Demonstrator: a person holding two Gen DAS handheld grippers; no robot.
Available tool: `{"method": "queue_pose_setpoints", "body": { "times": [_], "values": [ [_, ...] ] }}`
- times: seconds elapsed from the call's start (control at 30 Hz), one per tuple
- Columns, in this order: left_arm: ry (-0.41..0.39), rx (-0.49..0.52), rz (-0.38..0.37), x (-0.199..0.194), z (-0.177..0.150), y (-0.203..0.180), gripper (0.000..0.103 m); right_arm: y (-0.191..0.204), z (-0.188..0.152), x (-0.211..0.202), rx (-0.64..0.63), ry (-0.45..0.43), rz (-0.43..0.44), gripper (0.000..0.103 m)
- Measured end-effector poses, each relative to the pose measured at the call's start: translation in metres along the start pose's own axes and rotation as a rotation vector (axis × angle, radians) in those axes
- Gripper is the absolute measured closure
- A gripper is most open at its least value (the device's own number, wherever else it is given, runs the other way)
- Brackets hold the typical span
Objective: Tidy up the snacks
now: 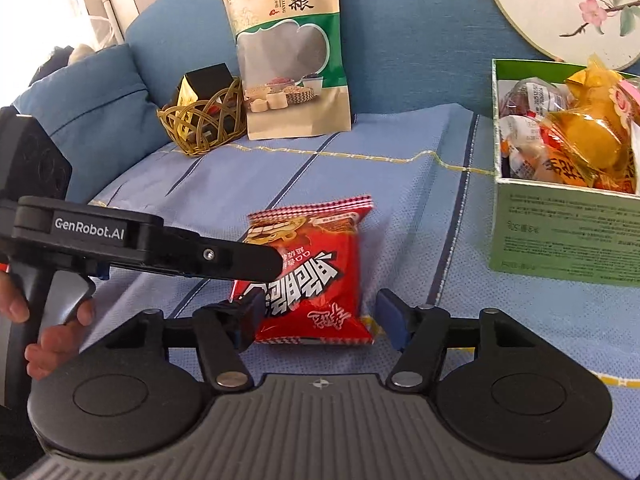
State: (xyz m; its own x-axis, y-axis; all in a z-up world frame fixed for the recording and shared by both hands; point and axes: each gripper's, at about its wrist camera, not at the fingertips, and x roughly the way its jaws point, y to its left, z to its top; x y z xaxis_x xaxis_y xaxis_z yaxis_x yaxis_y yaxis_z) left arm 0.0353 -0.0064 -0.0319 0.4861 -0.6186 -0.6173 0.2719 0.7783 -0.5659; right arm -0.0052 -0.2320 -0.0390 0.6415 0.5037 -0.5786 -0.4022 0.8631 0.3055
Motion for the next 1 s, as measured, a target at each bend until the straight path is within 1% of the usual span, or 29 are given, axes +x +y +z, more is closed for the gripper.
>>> {"method": "queue_pose_setpoints", "body": {
  "times": [0.03,0.07,0.1,0.2,0.27,0.37,0.47,0.57,0.67,0.77,0.87,1.0],
  "values": [
    [-0.002,0.009,0.008,0.001,-0.001,0.000,0.054,0.001,0.000,0.001,-0.006,-0.001,-0.002,0.009],
    [-0.001,0.022,0.019,0.003,-0.002,-0.001,0.074,0.002,0.000,0.002,-0.016,0.001,0.002,0.020],
    [-0.007,0.026,0.019,0.003,-0.002,0.000,0.076,0.005,0.000,0.002,-0.026,-0.003,-0.001,0.023],
    [-0.013,0.004,0.005,0.001,-0.003,0.002,0.077,0.009,-0.002,-0.002,-0.063,-0.007,-0.028,0.031],
    [-0.036,0.008,0.003,-0.001,-0.004,0.001,0.077,0.006,-0.001,-0.005,-0.042,-0.016,-0.028,0.041],
    [-0.071,0.008,-0.016,-0.006,0.000,-0.005,0.078,0.007,0.002,-0.013,-0.050,-0.053,-0.037,0.042],
    [-0.109,0.052,-0.014,-0.011,0.010,-0.021,0.078,0.007,0.008,-0.023,-0.054,-0.116,-0.044,0.042],
    [-0.124,0.060,-0.039,-0.006,0.023,-0.038,0.078,0.000,0.013,-0.036,-0.040,-0.178,-0.062,0.043],
    [-0.137,0.135,-0.049,0.003,0.037,-0.067,0.078,-0.013,0.016,-0.052,-0.009,-0.243,-0.098,0.043],
    [-0.144,0.211,-0.085,0.016,0.054,-0.099,0.078,-0.030,0.019,-0.073,0.037,-0.330,-0.143,0.043],
    [-0.147,0.273,-0.123,0.034,0.069,-0.134,0.078,-0.047,0.020,-0.094,0.074,-0.422,-0.216,0.043],
    [-0.154,0.357,-0.154,0.061,0.078,-0.179,0.078,-0.071,0.019,-0.118,0.147,-0.522,-0.306,0.043]
  ]
}}
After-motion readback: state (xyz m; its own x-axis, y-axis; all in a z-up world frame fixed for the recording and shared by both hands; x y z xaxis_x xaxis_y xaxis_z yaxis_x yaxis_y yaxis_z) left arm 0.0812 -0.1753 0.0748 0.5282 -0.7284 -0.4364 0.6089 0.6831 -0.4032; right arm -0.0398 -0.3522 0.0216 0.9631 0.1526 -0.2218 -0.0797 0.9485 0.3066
